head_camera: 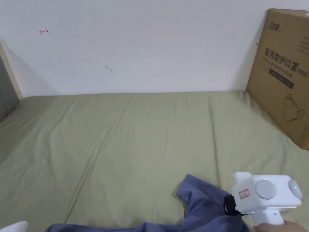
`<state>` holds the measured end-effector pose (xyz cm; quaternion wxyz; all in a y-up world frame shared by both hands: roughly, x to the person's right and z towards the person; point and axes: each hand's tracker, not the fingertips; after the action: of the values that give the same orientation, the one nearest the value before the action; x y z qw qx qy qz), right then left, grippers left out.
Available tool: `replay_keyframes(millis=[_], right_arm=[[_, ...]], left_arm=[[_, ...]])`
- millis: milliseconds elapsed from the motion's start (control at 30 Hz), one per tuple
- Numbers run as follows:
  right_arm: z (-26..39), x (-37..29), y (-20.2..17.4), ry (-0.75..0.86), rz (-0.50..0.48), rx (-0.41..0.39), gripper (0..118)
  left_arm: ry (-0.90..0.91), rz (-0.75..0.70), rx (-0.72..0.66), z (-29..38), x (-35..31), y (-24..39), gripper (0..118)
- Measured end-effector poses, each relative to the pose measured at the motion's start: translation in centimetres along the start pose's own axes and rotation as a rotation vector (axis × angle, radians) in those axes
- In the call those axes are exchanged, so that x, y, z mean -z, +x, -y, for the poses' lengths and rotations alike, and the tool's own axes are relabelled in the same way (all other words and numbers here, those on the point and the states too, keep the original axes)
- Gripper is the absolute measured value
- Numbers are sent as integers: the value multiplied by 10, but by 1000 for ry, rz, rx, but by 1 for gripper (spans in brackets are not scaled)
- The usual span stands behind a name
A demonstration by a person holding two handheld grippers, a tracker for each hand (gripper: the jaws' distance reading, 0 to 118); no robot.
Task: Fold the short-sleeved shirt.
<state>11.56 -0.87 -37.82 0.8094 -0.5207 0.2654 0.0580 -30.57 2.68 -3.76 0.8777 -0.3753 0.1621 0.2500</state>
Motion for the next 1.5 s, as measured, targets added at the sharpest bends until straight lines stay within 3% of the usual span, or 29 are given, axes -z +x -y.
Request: replay_keyframes(millis=[100,167,300,400,500,633,800,967,1233,1367,1500], right_arm=[[3,-58,2,144,10,-41,4],[3,-99,10,227,-23,-32,4],[5,-180,14,365,-1,-33,4],[12,-237,2,467,-35,-15,4],[14,-285,-11,581,-2,-49,4],[0,-328,-15,674,32,-61,4],[-38,-352,-10,704,63,-66,4],[-78,-340,-7,685,91,-61,4],[-126,-264,-12,629,139,-77,4],[-119,-207,-17,583,144,-98,4],[-76,-112,-6,394,153,-79,4]], left_arm=[[83,-35,38,-14,-26,0,6],[135,-25,44,-28,-49,0,6],[258,-13,78,-57,-100,8,6],[339,31,125,-76,-138,27,6],[409,47,188,-93,-169,54,6],[467,48,260,-118,-193,81,6],[494,116,227,-153,-193,91,6],[471,119,198,-185,-160,96,6],[464,34,185,-209,-98,89,6],[453,-6,155,-198,-66,71,6],[270,-50,116,-150,-13,37,6]])
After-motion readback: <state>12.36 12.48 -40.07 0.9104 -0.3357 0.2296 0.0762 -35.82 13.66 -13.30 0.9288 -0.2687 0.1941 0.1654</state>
